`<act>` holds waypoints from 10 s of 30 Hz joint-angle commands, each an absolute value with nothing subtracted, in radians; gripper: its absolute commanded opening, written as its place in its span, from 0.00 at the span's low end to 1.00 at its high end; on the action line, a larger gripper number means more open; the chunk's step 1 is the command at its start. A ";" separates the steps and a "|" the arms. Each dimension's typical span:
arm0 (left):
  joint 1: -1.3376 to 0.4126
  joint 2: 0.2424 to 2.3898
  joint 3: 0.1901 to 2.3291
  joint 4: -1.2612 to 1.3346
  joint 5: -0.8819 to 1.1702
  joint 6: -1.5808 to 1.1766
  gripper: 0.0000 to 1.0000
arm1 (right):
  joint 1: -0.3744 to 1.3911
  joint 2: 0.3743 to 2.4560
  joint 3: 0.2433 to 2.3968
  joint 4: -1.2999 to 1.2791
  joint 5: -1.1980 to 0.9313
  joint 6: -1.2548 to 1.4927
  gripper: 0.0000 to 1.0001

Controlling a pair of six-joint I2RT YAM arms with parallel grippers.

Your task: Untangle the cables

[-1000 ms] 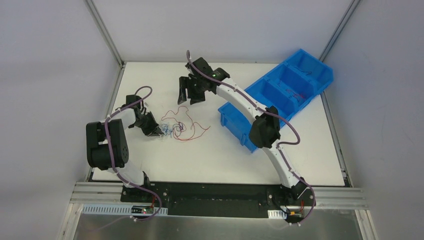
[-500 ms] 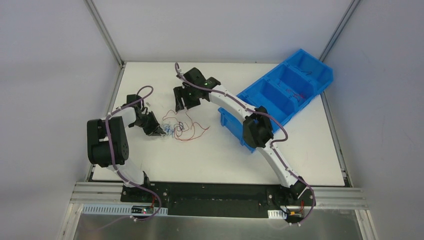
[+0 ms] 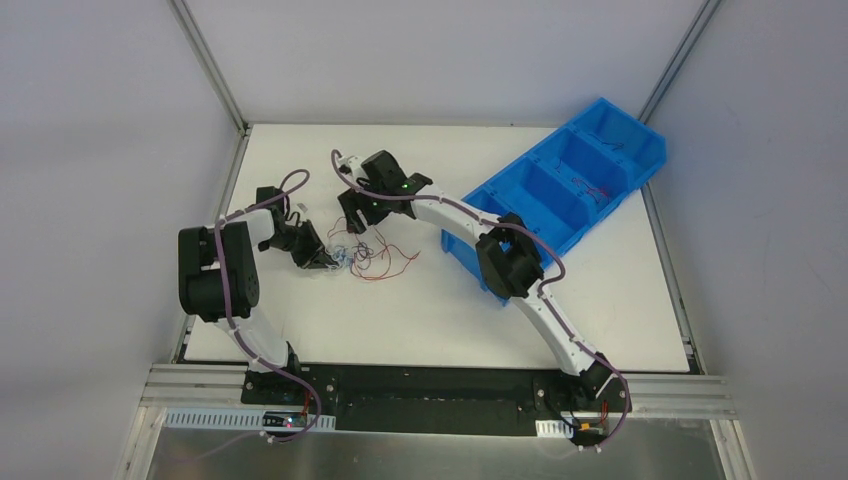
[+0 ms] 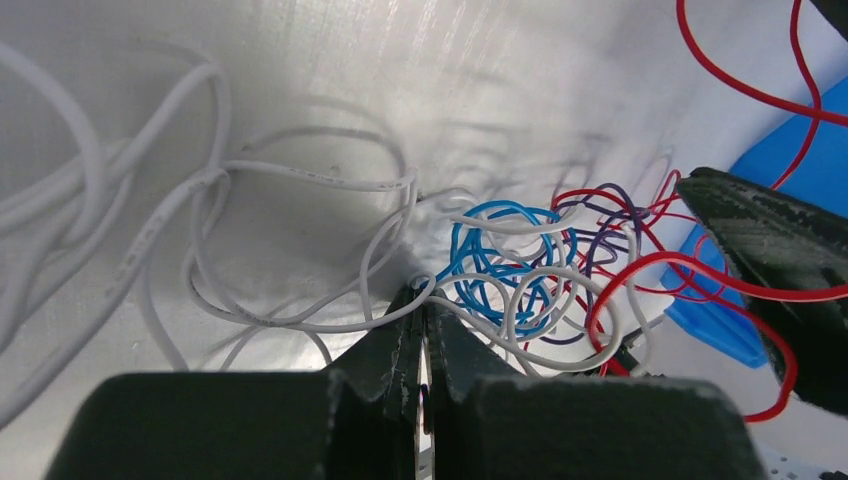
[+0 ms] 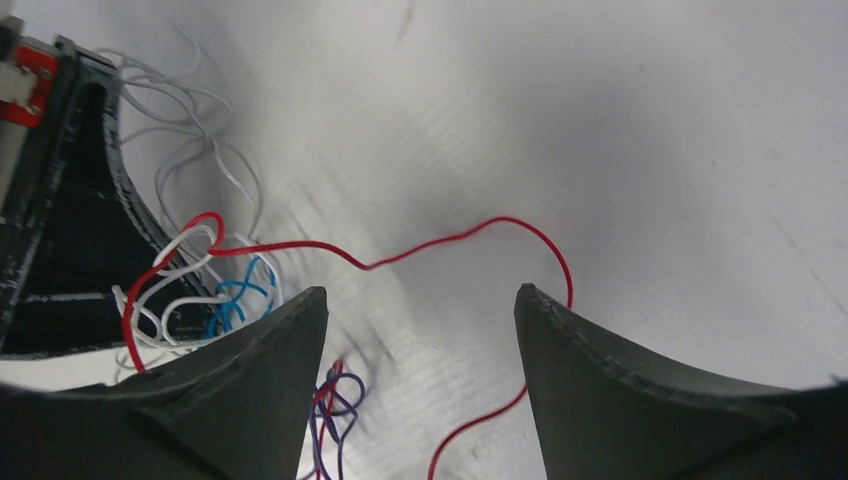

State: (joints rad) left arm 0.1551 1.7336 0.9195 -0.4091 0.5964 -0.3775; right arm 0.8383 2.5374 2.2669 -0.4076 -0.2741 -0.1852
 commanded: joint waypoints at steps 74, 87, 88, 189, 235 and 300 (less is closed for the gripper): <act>0.239 1.821 0.961 -0.522 0.412 -0.423 0.00 | 0.899 1.487 1.547 -0.865 -0.023 0.014 0.00; 0.239 1.792 0.949 -0.522 0.425 -0.418 0.00 | 0.960 1.759 1.526 -0.954 0.013 -0.042 0.47; 0.239 1.790 0.947 -0.522 0.426 -0.417 0.00 | 0.960 1.763 1.512 -0.951 0.010 -0.044 0.52; 0.238 1.791 0.936 -0.444 0.537 -0.500 0.00 | 0.010 1.622 1.915 -0.666 0.026 0.067 0.00; 0.122 1.819 0.996 -0.451 0.517 -0.500 0.00 | 0.462 1.861 1.909 -0.741 -0.305 0.208 0.72; -0.006 1.939 1.163 -0.561 0.396 -0.544 0.00 | 0.683 1.940 2.092 -0.810 -0.260 0.079 0.00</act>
